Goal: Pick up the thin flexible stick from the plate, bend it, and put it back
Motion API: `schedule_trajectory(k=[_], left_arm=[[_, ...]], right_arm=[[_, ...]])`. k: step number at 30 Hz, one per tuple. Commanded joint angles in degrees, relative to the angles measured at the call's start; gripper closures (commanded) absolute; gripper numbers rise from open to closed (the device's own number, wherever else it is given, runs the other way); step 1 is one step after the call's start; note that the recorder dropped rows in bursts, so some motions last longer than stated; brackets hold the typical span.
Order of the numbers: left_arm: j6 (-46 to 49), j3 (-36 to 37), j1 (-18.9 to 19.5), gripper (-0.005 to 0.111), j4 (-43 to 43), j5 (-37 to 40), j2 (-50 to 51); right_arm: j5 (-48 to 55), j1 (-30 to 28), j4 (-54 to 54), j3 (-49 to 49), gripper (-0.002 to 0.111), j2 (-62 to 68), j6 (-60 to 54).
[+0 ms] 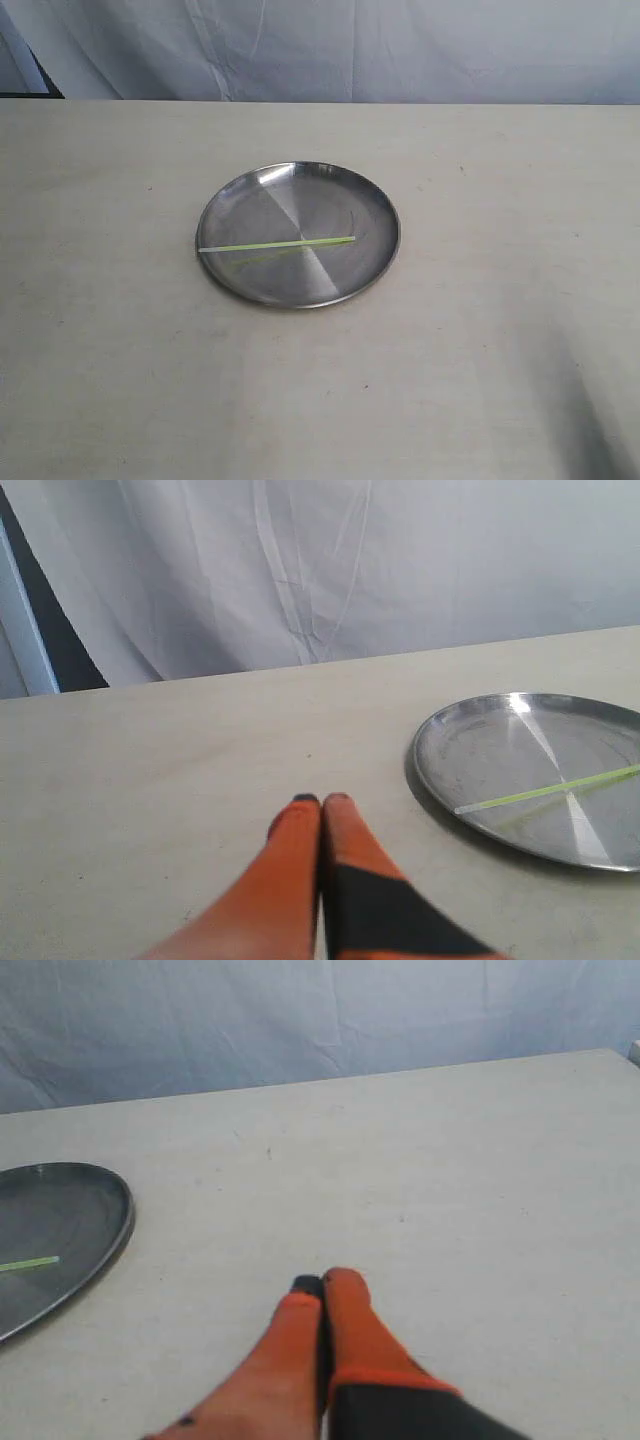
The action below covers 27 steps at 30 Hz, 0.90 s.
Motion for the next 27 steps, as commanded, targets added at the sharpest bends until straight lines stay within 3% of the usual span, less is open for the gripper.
schedule_trajectory(k=[1,10,13,21,27], left_arm=[[0.09,0.24,-0.11,0.107,0.08,-0.48,-0.37],[0.09,0.24,-0.11,0.107,0.08,-0.48,-0.37],[0.09,0.24,-0.11,0.107,0.08,-0.48,-0.37],[0.09,0.24,-0.11,0.107,0.08,-0.48,-0.37],[0.09,0.24,-0.11,0.107,0.08,-0.48,-0.37]], right_arm=[[-0.45,-0.21,-0.01,0.13,0.109,-0.20,0.00],[-1.06,-0.21,-1.93,0.13,0.109,-0.20,-0.69],[-9.30,-0.21,-8.04,0.13,0.109,-0.20,-1.40],[-37.39,-0.21,23.00,0.13,0.109,-0.20,25.80],[-32.62,-0.21,28.47,0.13,0.109,-0.20,33.17]])
